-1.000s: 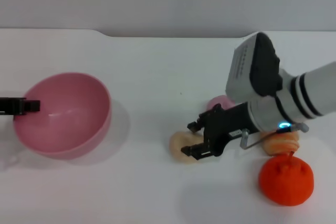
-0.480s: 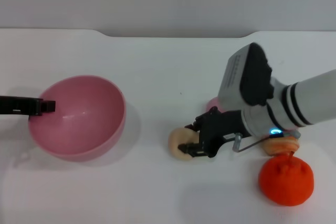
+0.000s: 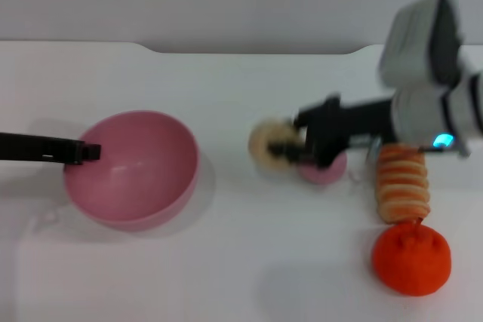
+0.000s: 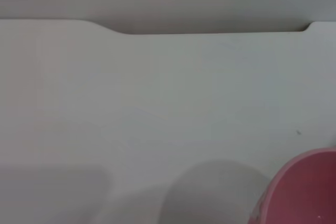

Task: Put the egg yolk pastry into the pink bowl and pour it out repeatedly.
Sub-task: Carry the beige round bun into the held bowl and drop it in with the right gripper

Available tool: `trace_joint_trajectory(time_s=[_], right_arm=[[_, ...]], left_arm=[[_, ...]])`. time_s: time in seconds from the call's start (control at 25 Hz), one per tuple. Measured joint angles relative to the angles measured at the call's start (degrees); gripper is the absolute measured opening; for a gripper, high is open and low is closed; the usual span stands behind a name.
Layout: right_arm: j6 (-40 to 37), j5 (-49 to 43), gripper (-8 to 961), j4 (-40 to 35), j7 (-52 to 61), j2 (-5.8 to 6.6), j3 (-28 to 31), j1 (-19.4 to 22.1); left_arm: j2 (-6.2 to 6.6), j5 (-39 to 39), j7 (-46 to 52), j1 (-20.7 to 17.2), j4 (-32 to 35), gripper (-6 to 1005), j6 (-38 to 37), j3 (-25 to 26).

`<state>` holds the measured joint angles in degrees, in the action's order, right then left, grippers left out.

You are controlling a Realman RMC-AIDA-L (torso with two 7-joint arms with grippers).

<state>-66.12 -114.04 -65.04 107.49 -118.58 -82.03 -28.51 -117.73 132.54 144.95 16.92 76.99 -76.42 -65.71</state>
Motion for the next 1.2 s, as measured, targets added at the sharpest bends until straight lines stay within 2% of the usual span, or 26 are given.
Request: trace_joint_trajectory(time_s=[0.12, 0.28, 0.56, 0.84, 1.08, 1.2], right_arm=[[-3.65, 1.43, 372, -7.10, -0.01, -0.21, 3.57, 0.83], [-6.42, 5.15, 354, -11.78, -0.03, -0.12, 3.51, -0.60], [-6.23, 0.42, 310, -9.82, 0.22, -0.12, -3.60, -4.81], [-6.37, -1.84, 283, -8.86, 1.75, -0.28, -5.40, -5.03], [-6.80, -1.90, 483, -9.61, 1.90, -0.36, -3.43, -3.83], [-6.28, -1.85, 532, -10.43, 1.92, -0.47, -1.70, -2.96]], left_arm=[[-0.02, -0.01, 0.03, 1.53, -1.20, 0, 1.15, -2.05], [-0.19, -0.38, 0.62, 3.71, -3.00, 0, 3.07, -5.99], [-0.50, -2.28, 2.90, 8.21, -5.09, 1, 6.69, -14.50], [-0.46, -3.39, 3.68, 10.99, -5.79, 1, 8.07, -16.71], [-0.39, -3.42, 3.70, 11.25, -6.23, 1, 9.02, -16.73], [-0.38, -3.45, 3.72, 11.61, -7.34, 0, 9.25, -16.80]])
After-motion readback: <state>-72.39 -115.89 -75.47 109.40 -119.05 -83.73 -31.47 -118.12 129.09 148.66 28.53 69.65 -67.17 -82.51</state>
